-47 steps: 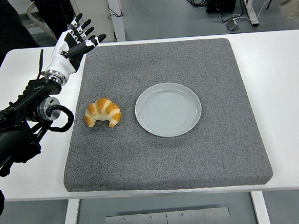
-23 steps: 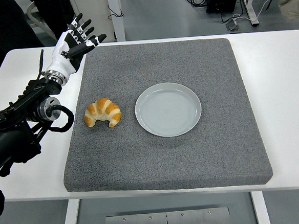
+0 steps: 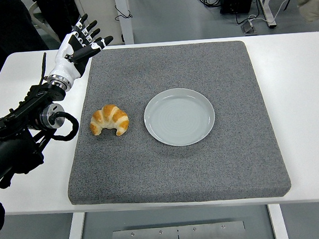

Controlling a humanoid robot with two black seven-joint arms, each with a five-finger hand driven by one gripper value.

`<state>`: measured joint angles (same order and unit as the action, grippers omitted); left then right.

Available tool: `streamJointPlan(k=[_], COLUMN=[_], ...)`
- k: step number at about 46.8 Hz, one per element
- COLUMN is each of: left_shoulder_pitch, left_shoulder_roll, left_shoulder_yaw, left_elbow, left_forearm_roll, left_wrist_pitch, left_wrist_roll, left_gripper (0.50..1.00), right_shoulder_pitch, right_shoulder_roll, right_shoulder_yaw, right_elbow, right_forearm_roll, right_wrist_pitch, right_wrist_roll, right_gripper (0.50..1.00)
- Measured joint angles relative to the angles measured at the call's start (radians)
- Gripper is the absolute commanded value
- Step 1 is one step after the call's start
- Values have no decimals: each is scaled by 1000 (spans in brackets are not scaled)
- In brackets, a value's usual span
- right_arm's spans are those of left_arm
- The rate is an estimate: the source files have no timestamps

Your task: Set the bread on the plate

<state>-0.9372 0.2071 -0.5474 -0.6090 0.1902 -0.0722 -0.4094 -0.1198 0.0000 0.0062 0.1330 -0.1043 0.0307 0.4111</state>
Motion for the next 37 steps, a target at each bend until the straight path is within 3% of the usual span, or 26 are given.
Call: streamJointPlan(k=[23, 33, 37], left_shoulder_pitch=[-9, -2, 1], left_shoulder_roll=[10, 88, 131], left_shoulder_yaw=[3, 4, 4], left_elbow=[-21, -146, -221], left_forearm_roll=[12, 17, 18], left_wrist_pitch=[7, 15, 51], left_wrist_roll=[15, 23, 51], left_gripper=[961, 954, 952], right_shoulder_pitch=[0, 0, 0], right_shoulder_roll=[0, 0, 0], right_shoulder_yaw=[0, 1, 1], right_elbow=[0, -1, -1], right_forearm_roll=[0, 0, 0], right_wrist_pitch=[0, 0, 0], right_wrist_roll=[0, 0, 0], right_gripper=[1000, 1000, 1000])
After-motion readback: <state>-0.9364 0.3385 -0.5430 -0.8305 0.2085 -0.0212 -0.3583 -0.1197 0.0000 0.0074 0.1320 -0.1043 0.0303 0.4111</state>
